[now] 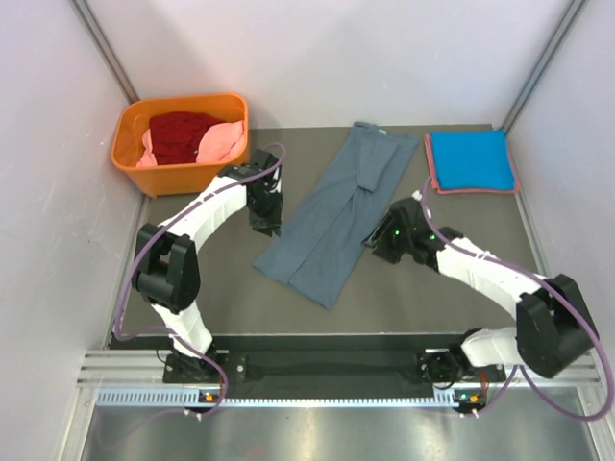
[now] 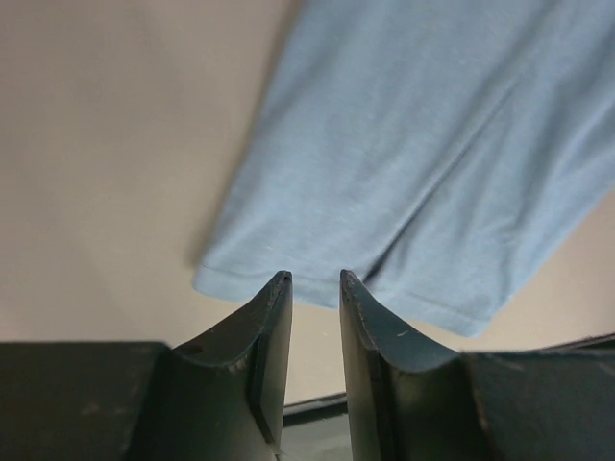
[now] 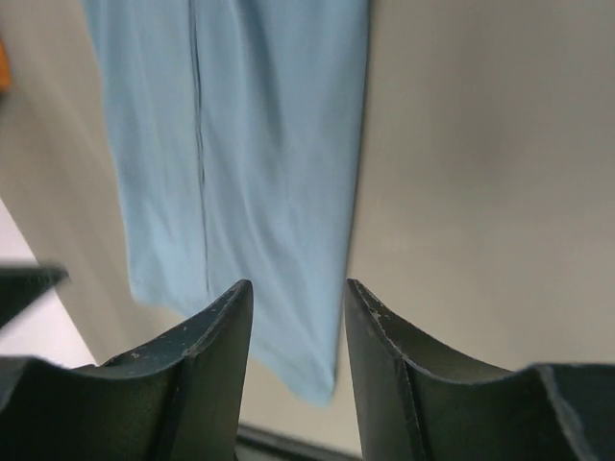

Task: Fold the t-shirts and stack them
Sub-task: Fold the tshirt

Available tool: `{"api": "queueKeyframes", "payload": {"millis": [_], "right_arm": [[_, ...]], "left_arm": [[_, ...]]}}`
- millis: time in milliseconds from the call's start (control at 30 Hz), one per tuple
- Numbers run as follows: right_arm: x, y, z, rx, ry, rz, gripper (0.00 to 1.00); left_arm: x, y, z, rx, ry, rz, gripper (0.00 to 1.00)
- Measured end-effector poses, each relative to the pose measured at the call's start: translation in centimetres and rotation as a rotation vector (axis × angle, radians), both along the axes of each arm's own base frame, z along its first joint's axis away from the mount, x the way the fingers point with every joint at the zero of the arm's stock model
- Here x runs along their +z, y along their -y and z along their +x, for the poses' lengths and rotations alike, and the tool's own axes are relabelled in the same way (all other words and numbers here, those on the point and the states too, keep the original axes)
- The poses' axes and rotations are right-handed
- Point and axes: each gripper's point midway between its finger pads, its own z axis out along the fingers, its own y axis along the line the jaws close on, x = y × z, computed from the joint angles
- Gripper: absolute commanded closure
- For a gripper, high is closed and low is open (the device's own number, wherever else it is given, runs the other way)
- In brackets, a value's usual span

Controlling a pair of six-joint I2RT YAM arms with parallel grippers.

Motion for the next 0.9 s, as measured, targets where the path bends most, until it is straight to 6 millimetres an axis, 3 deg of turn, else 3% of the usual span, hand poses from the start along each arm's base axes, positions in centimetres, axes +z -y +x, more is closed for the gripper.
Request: {"api": "queueKeyframes", "payload": {"millis": [133, 400, 567, 767, 900], "right_arm": [[-0.6, -2.5, -3.8, 0.032, -0.023, 0.032, 0.57], [-3.7, -7.8, -10.2, 0.129, -0.103, 0.018, 0.58], [-5.9, -8.2, -11.2, 0.109, -0.143, -0.028, 0.58], [-6.1, -8.7, -11.1, 0.088, -0.136, -0.039, 0.59], [-6.7, -9.2, -11.2, 0.094, -0.149, -0.053, 0.59]], "left_arm": [[-1.3, -1.1, -0.3, -0.006, -0.018, 0.015, 0.69], [-5.6, -4.1, -4.0, 0.0, -0.156, 0.068, 0.78], [-6.6, -4.5, -4.0, 0.013, -0.173, 0.078, 0.8], [-8.9, -4.7, -4.6, 0.021, -0.228, 0.093, 0.81], [-8.9, -4.7, -4.7, 0.032, -0.226, 0.084, 0.82]]}}
